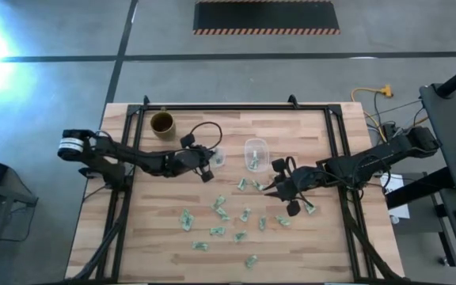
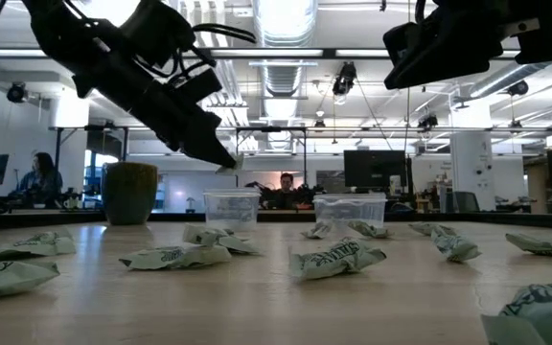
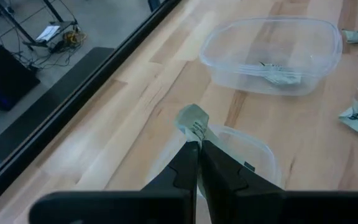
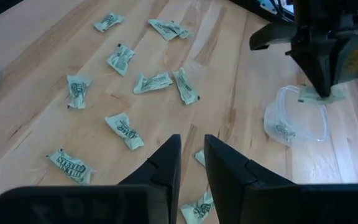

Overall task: Pick and place items into bin
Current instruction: Put the light green stevia packet into the left transparent bin, then put the light green stevia packet into the right transparent bin

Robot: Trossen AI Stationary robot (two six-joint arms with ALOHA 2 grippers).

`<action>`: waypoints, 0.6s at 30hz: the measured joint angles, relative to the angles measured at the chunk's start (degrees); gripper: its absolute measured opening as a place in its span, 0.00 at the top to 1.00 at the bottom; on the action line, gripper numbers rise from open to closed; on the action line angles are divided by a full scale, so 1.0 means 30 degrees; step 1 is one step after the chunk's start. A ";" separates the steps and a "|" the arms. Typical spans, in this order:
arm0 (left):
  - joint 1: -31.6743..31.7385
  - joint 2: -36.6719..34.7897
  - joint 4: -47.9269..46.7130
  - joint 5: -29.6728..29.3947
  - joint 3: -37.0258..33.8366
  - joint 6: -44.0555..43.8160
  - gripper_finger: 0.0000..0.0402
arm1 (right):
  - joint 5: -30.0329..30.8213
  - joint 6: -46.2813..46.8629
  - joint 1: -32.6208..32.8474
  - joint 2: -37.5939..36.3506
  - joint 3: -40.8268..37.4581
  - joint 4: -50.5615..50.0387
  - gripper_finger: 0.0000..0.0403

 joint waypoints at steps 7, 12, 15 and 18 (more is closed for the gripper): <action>0.0000 0.0899 0.0449 -0.0404 0.0122 0.0060 0.95 | 0.0000 -0.0034 0.0000 0.0000 0.0000 0.0015 0.85; 0.0038 0.1172 0.0482 -0.0863 0.0405 0.0062 0.83 | 0.0000 0.0016 0.0000 0.0000 0.0000 -0.0011 0.86; 0.0073 0.1102 0.0450 -0.1042 0.0468 0.0064 0.77 | 0.0000 0.0027 0.0000 0.0000 -0.0010 -0.0015 0.86; 0.0073 0.0807 0.0410 -0.1036 0.0495 0.0104 0.73 | 0.0000 0.0333 -0.0003 0.0000 -0.0073 -0.0576 0.86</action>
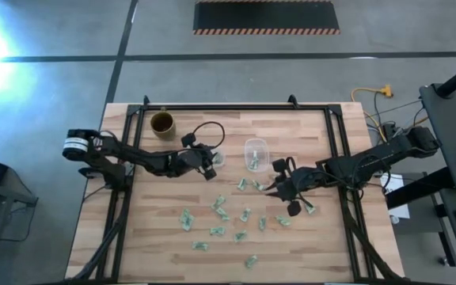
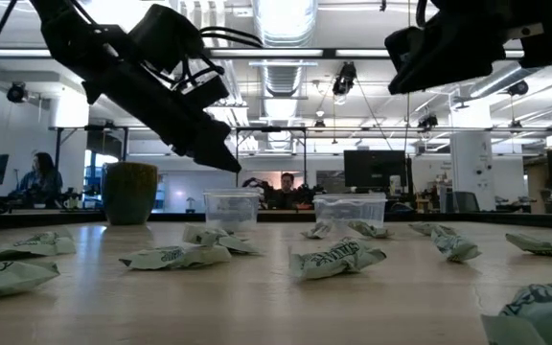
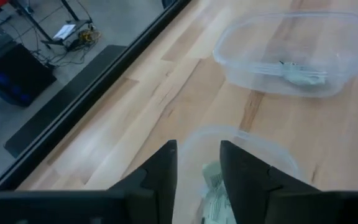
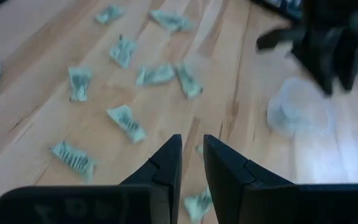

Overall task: Pick and place items into bin
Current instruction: Put the light green stevia packet into the right transparent bin

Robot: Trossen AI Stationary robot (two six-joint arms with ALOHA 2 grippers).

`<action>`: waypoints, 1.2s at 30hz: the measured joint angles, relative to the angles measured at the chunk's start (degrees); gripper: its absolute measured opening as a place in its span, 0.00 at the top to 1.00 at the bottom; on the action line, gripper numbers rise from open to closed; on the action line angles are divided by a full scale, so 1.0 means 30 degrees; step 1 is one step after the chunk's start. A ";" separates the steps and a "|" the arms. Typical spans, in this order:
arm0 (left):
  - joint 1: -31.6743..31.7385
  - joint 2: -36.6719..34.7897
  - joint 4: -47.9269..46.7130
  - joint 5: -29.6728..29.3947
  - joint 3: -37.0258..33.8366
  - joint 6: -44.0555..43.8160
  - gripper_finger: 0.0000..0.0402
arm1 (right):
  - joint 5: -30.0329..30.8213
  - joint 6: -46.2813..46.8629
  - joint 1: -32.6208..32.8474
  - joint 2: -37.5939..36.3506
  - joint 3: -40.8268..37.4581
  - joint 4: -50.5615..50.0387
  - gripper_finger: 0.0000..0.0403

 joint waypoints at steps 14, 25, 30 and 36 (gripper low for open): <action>-0.1576 -0.1959 0.0019 0.0016 -0.0095 0.1869 0.72 | 0.4383 1.0215 -0.0004 0.0000 -0.0096 -0.8465 0.86; -0.2346 -0.1959 0.0027 -0.0151 -0.0778 0.1861 0.72 | 0.4401 1.1730 -0.0004 0.0432 -0.0708 -0.6311 0.75; -0.2382 -0.1959 0.0022 -0.0164 -0.0794 0.1861 0.72 | 0.4484 1.1841 -0.0004 0.1703 -0.0975 -0.5368 0.65; -0.2413 -0.1959 0.0004 -0.0163 -0.0829 0.1854 0.72 | 0.5751 1.3128 -0.0450 0.3588 -0.0984 -0.5259 0.58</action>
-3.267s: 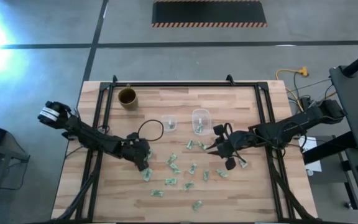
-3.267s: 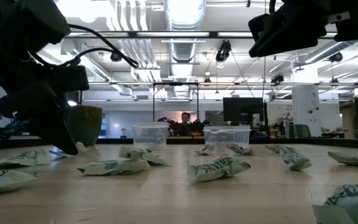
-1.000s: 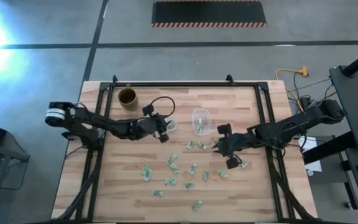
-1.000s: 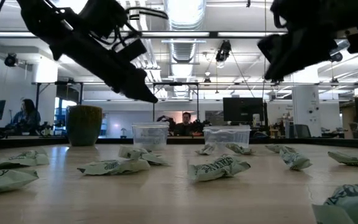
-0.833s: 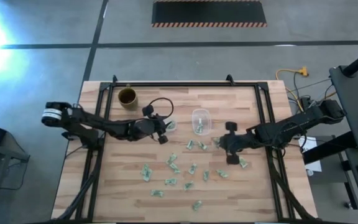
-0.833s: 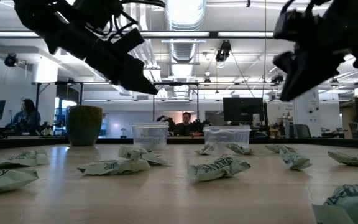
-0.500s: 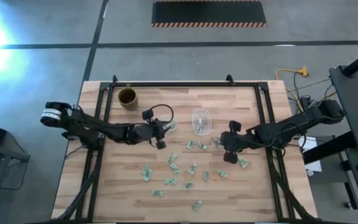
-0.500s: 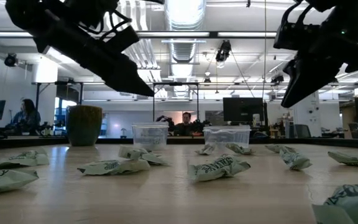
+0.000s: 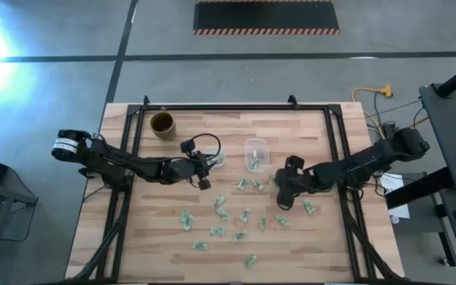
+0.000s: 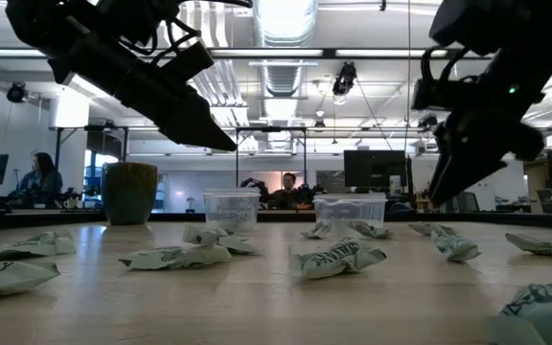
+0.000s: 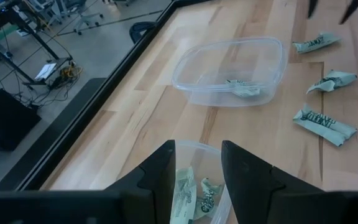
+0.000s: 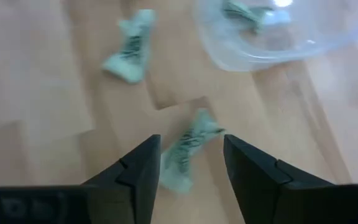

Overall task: Pick and place items into bin
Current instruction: Put the light green stevia packet into the right transparent bin

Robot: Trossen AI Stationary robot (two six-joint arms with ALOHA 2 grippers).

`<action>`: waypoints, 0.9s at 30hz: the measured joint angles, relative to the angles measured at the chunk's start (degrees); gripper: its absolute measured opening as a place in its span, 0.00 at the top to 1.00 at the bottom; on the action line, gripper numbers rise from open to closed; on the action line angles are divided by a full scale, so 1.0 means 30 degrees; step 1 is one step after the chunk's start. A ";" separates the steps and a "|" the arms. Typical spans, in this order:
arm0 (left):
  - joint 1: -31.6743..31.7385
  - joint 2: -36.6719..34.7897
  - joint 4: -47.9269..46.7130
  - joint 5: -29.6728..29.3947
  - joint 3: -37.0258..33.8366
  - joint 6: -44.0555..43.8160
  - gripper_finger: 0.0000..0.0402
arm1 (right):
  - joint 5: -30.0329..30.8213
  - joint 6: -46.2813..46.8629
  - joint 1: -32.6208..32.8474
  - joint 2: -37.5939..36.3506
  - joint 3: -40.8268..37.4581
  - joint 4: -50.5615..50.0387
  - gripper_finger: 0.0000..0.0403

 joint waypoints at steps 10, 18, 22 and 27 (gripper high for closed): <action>-0.0079 0.0000 0.0013 -0.0010 -0.0045 -0.0007 0.72 | -0.0001 0.2365 -0.1263 0.1686 -0.0055 0.0249 0.53; -0.0072 0.0000 0.0018 -0.0018 -0.0070 -0.0010 0.72 | -0.0859 0.2239 -0.1361 0.1643 -0.0425 0.1590 0.52; -0.0072 0.0000 0.0016 -0.0018 -0.0118 -0.0015 0.72 | -0.1231 0.2431 -0.1361 0.1643 -0.0779 0.1827 0.52; -0.0072 0.0000 0.0030 -0.0018 -0.0140 -0.0022 0.72 | -0.1425 0.3160 -0.1353 0.1641 -0.1376 0.2385 0.52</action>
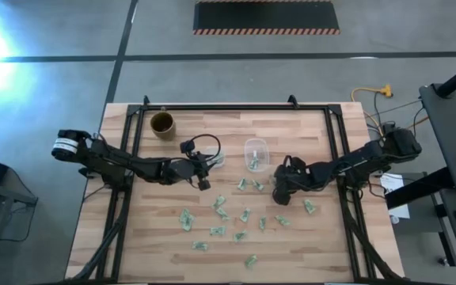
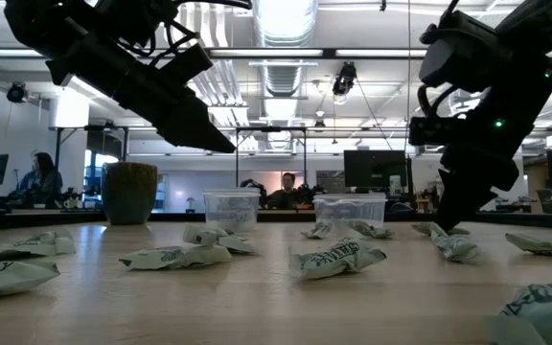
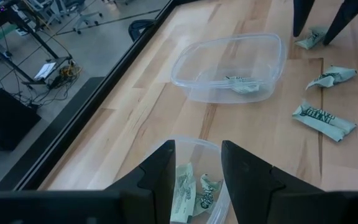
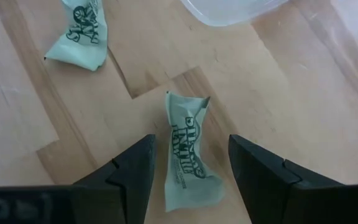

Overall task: Pick and place items into bin
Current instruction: Put the light green stevia packet into the right transparent bin

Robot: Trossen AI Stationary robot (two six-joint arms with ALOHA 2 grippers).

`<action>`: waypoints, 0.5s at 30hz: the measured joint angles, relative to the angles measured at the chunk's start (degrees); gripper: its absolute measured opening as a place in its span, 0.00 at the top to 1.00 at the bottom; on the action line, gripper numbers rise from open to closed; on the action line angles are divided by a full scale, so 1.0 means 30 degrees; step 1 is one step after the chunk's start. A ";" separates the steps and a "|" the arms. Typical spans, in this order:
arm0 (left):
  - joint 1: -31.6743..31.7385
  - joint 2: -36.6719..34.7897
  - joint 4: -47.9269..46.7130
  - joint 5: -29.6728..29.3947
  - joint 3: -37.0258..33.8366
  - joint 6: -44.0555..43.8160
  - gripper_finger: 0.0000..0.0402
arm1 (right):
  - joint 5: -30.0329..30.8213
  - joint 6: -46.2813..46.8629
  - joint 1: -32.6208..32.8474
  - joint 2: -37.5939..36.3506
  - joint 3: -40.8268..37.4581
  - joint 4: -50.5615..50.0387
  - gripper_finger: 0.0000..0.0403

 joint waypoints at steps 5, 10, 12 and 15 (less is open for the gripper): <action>0.0000 0.0000 0.0000 -0.0001 0.0000 -0.0015 0.72 | 0.0046 0.0003 0.0022 -0.0034 -0.0205 0.0201 0.52; 0.0000 0.0004 0.0007 0.0000 0.0000 -0.0015 0.72 | 0.0104 -0.0570 0.0022 -0.0034 -0.0205 0.0210 0.58; -0.0007 0.0007 0.0007 0.0000 0.0000 -0.0015 0.72 | 0.0133 -0.0733 0.0022 -0.0034 -0.0212 0.0194 0.62; -0.0007 0.0007 0.0007 0.0000 0.0000 -0.0015 0.72 | 0.0148 -0.0870 0.0022 -0.0018 -0.0220 0.0194 0.69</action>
